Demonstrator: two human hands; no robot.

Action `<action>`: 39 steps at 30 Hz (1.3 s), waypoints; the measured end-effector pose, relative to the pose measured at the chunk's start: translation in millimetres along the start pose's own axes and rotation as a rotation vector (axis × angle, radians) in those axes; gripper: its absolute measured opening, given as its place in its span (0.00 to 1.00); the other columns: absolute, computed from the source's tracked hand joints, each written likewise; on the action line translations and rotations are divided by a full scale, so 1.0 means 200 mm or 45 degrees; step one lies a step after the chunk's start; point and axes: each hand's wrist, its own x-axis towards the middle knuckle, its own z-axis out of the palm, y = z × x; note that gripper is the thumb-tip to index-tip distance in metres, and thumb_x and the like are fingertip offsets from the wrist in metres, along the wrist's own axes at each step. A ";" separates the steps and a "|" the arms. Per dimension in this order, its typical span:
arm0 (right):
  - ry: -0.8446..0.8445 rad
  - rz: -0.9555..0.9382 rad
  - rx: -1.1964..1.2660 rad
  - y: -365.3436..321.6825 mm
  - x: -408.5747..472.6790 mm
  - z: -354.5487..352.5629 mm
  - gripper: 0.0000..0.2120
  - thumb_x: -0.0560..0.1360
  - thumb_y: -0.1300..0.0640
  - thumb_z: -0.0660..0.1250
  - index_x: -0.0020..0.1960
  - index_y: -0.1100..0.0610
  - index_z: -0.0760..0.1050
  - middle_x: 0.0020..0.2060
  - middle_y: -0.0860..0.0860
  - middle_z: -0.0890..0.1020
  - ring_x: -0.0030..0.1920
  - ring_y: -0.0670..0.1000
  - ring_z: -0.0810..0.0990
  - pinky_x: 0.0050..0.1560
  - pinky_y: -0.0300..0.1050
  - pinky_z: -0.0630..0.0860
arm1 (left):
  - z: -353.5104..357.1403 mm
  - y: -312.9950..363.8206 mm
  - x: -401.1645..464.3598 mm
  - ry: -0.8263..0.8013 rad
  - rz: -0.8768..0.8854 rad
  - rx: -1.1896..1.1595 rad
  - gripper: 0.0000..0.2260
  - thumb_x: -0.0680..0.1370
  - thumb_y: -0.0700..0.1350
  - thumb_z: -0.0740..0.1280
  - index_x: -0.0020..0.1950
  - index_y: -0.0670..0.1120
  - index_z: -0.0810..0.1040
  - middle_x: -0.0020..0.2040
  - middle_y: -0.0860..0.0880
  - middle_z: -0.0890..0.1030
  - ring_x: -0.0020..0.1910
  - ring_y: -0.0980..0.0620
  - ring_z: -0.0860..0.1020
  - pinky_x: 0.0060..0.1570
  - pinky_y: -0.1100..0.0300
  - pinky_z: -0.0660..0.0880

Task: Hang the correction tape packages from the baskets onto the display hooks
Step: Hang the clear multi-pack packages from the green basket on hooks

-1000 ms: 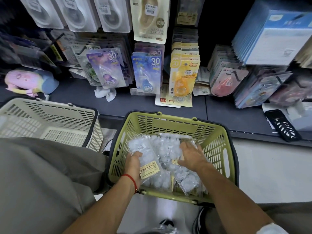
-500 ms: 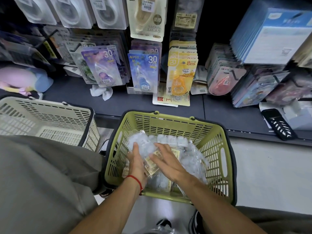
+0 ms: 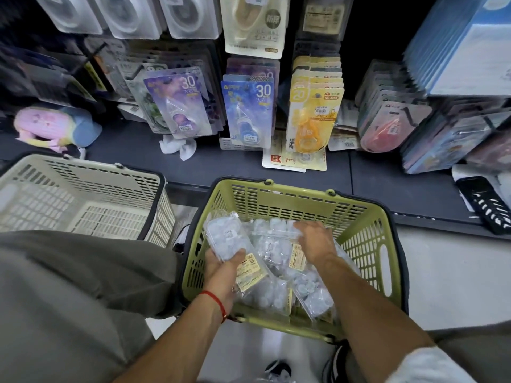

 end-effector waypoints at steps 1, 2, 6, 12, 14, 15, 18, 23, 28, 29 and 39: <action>0.021 -0.002 0.021 0.00 0.01 -0.02 0.19 0.85 0.59 0.61 0.75 0.48 0.73 0.69 0.51 0.80 0.68 0.54 0.75 0.73 0.52 0.67 | 0.00 0.01 0.00 -0.001 0.009 0.008 0.18 0.80 0.40 0.74 0.66 0.51 0.72 0.54 0.44 0.87 0.45 0.44 0.88 0.31 0.51 0.83; 0.036 0.004 0.053 0.01 0.01 -0.05 0.16 0.87 0.57 0.59 0.73 0.49 0.75 0.65 0.53 0.83 0.64 0.55 0.78 0.69 0.52 0.70 | 0.00 0.01 0.00 -0.004 0.021 0.006 0.18 0.80 0.40 0.73 0.66 0.51 0.72 0.54 0.44 0.87 0.46 0.44 0.87 0.32 0.50 0.83; 0.068 0.054 0.475 0.01 -0.04 -0.20 0.12 0.87 0.52 0.59 0.60 0.55 0.79 0.46 0.57 0.85 0.48 0.60 0.83 0.54 0.54 0.78 | 0.03 0.01 -0.01 0.009 0.063 0.013 0.18 0.80 0.40 0.73 0.66 0.52 0.71 0.55 0.42 0.86 0.49 0.40 0.87 0.41 0.44 0.85; -0.187 0.174 1.314 -0.09 -0.26 -0.35 0.11 0.84 0.52 0.64 0.50 0.55 0.82 0.44 0.52 0.80 0.48 0.54 0.78 0.55 0.53 0.72 | 0.15 0.07 -0.09 -0.016 0.148 0.031 0.20 0.82 0.50 0.65 0.74 0.51 0.68 0.46 0.41 0.85 0.39 0.43 0.86 0.35 0.52 0.81; -0.239 0.138 1.354 -0.15 -0.32 -0.39 0.12 0.85 0.51 0.63 0.50 0.56 0.81 0.45 0.52 0.81 0.48 0.54 0.79 0.57 0.54 0.74 | 0.21 0.11 -0.14 -0.082 0.169 -0.025 0.21 0.82 0.54 0.64 0.74 0.51 0.69 0.48 0.42 0.85 0.37 0.45 0.86 0.35 0.52 0.82; -0.235 0.111 1.303 -0.17 -0.34 -0.41 0.13 0.85 0.50 0.62 0.50 0.56 0.79 0.45 0.53 0.81 0.48 0.54 0.79 0.57 0.55 0.76 | 0.24 0.13 -0.16 -0.123 0.190 -0.039 0.22 0.81 0.57 0.65 0.74 0.53 0.69 0.53 0.42 0.85 0.41 0.44 0.87 0.39 0.48 0.84; -0.154 0.013 1.014 -0.25 -0.39 -0.54 0.17 0.84 0.45 0.62 0.52 0.59 0.76 0.43 0.51 0.79 0.43 0.51 0.77 0.49 0.52 0.76 | 0.30 0.19 -0.25 -0.273 0.334 0.017 0.16 0.76 0.63 0.69 0.62 0.69 0.70 0.59 0.58 0.81 0.52 0.55 0.83 0.51 0.48 0.81; 0.085 -0.148 0.635 -0.34 -0.41 -0.88 0.17 0.77 0.36 0.68 0.60 0.44 0.72 0.42 0.42 0.84 0.46 0.43 0.83 0.42 0.42 0.74 | 0.41 0.42 -0.39 -0.443 0.492 -0.011 0.17 0.72 0.63 0.69 0.60 0.66 0.72 0.55 0.59 0.86 0.50 0.55 0.86 0.48 0.50 0.83; 0.229 -0.222 0.724 -0.36 -0.34 -1.22 0.15 0.77 0.35 0.70 0.52 0.45 0.75 0.43 0.42 0.82 0.39 0.37 0.82 0.34 0.33 0.73 | 0.51 0.77 -0.52 -0.624 0.511 -0.061 0.17 0.82 0.57 0.68 0.69 0.63 0.67 0.54 0.60 0.86 0.50 0.47 0.88 0.44 0.49 0.83; 0.280 -0.248 0.776 -0.37 -0.34 -1.28 0.15 0.76 0.34 0.70 0.51 0.44 0.74 0.42 0.41 0.83 0.38 0.37 0.82 0.34 0.33 0.73 | 0.52 0.85 -0.55 -0.695 0.498 -0.062 0.25 0.81 0.58 0.69 0.75 0.66 0.62 0.59 0.63 0.83 0.54 0.46 0.87 0.49 0.46 0.84; 0.745 -0.446 1.203 -0.50 -0.22 -1.65 0.16 0.75 0.33 0.65 0.53 0.43 0.72 0.45 0.52 0.86 0.45 0.55 0.86 0.50 0.65 0.82 | 0.55 1.41 -0.61 -1.032 0.786 0.191 0.27 0.79 0.57 0.69 0.75 0.71 0.62 0.68 0.49 0.83 0.57 0.36 0.86 0.39 0.43 0.86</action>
